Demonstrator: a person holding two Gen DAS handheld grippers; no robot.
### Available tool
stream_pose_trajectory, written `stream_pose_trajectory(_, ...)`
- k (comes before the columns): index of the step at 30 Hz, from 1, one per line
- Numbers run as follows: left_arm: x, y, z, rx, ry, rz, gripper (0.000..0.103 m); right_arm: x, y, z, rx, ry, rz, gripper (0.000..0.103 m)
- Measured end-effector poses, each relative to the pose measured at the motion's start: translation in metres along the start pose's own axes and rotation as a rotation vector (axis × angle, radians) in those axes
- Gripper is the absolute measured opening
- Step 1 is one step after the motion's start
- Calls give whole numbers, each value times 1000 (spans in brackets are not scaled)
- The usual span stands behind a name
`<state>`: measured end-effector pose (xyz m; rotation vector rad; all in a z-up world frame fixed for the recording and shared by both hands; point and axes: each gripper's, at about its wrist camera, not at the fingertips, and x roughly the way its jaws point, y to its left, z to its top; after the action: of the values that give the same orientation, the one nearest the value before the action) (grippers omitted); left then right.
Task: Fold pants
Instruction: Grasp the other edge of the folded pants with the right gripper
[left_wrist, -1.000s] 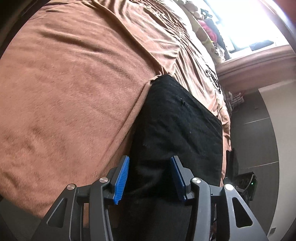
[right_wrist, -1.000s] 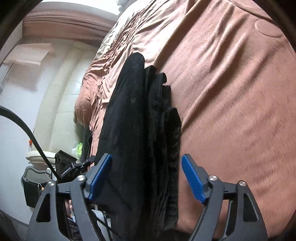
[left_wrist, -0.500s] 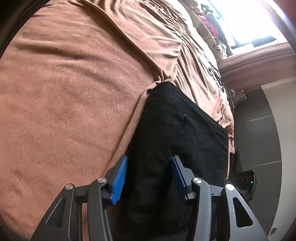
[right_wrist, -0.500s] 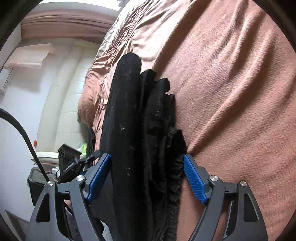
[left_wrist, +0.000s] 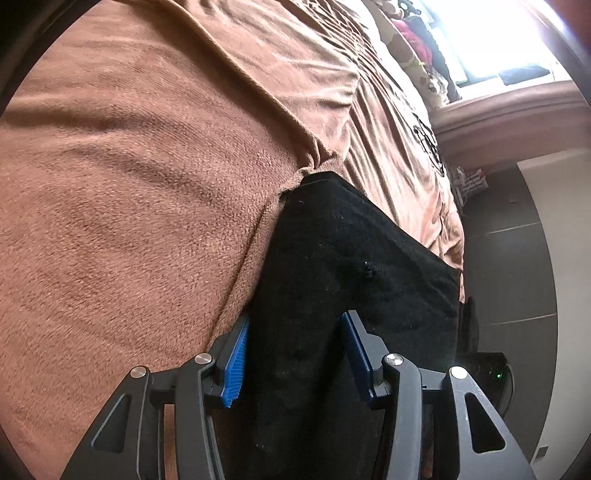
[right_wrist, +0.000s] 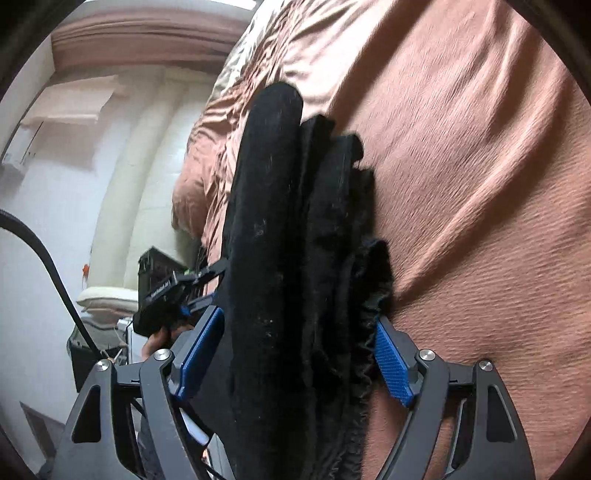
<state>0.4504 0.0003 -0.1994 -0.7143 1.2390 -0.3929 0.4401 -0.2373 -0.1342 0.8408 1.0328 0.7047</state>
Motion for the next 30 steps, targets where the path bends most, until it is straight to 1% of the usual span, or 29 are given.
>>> stream_pose_trajectory(2, 1, 0, 0, 0, 6, 3, 50, 4, 1, 3, -5, 5, -1, 77)
stream_pose_trajectory(3, 0, 1, -1, 0, 8, -2, 50, 6, 3, 5, -8, 8, 1, 74)
stream_pose_trajectory(5, -1, 1, -2, 2, 16, -3, 50, 10, 5, 9, -11, 10, -19, 63)
stream_pose_trajectory(7, -2, 1, -5, 16, 29, 2, 50, 10, 5, 10, -9, 4, -25, 58)
stream_pose_trajectory(11, -3, 4, -11, 24, 54, -8, 49, 11, 8, 9, -16, 4, -25, 57)
stream_pose_trajectory(17, 3, 13, -8, -21, 72, -33, 49, 19, 7, 13, -8, 27, -24, 56)
stream_pose_trajectory(18, 2, 12, -8, -22, 68, -32, 48, 20, 10, 14, -12, 25, -26, 55)
stream_pose_trajectory(19, 0, 11, -9, -22, 62, -31, 46, 20, 12, 15, -22, 19, -33, 52)
stream_pose_trajectory(21, -6, 6, -11, -12, 30, -25, 37, 18, 18, 13, -44, 8, -44, 44)
stream_pose_trajectory(22, -10, 3, -13, -2, 14, -26, 34, 17, 20, 12, -51, 3, -42, 38)
stream_pose_trajectory(23, -15, -1, -15, 9, 1, -29, 30, 15, 23, 11, -58, -4, -43, 35)
stream_pose_trajectory(24, -20, -6, -17, 21, -13, -37, 27, 14, 27, 9, -68, -10, -50, 33)
stream_pose_trajectory(26, -27, -13, -21, 43, -34, -45, 25, 12, 35, 4, -89, -24, -71, 31)
stream_pose_trajectory(30, -45, -20, -29, 81, -76, -65, 25, 6, 53, -6, -121, -57, -91, 29)
